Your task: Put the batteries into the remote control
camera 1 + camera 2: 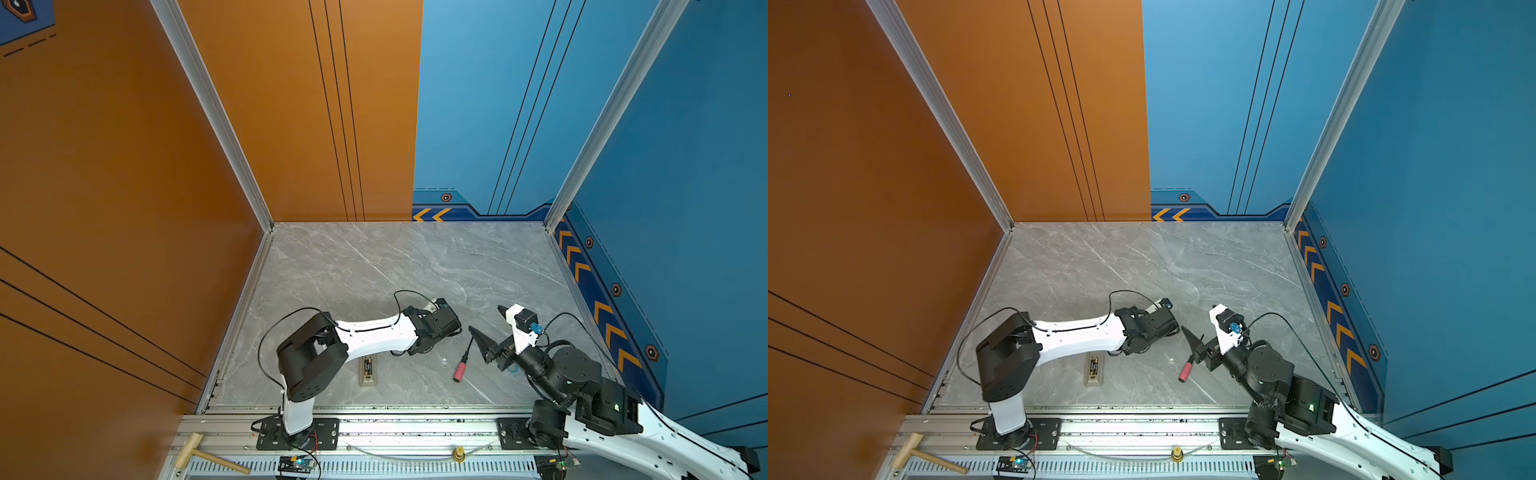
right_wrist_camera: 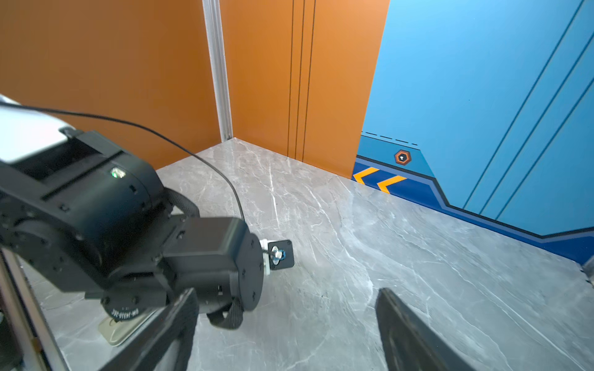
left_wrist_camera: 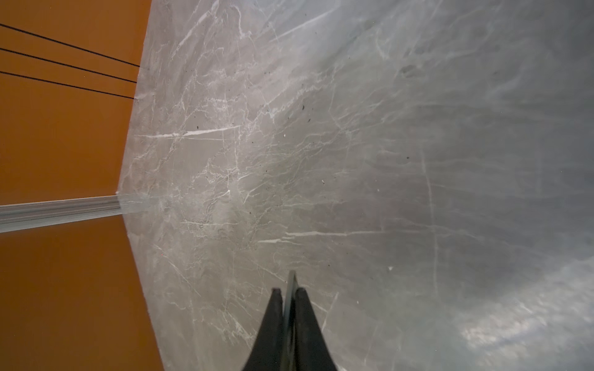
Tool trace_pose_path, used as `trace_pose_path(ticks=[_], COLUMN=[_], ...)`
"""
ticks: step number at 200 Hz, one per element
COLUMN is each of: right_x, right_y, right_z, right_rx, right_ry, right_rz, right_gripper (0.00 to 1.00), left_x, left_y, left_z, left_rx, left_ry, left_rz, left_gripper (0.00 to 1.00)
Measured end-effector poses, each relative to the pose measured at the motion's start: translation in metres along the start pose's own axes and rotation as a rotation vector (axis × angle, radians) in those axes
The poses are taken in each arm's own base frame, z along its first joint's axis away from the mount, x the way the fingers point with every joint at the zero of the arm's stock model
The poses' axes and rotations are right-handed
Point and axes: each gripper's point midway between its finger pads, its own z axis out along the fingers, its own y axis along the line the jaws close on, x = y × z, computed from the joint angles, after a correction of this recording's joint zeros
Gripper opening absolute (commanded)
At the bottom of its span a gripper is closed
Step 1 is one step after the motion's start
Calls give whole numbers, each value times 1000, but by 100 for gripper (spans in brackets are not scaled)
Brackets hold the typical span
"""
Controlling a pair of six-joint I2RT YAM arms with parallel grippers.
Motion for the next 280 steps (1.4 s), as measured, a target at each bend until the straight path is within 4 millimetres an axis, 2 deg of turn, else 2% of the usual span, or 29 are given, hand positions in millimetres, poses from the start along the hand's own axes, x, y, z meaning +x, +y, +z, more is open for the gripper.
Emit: trace_pose_path(ticks=[27,68,111,215,245,280], right_x=[3,-1,-6,-8,-8,-8], right_y=[-10,-17,-22,-33,-36,-40], right_z=[-5,-8,-8,-8,-8,-8], right_rx=[35,64,83,129,138,159], right_ry=[11,14,13,10,8,10], right_rz=[-5,-13,-19,-16,-12,-10], right_gripper=[85,85,85,84,84,85], left_x=[7,9,17,15,14,15], left_y=[-18,-38,-44,-50,-53,-59], left_z=[12,16,21,16,9,-3], left_rx=[-53,-96,-110,-95,-93,-51], left_ry=[46,72,102,103,96,90], left_rz=[94,169,201,211,204,179], left_gripper=[4,4,8,34,44,51])
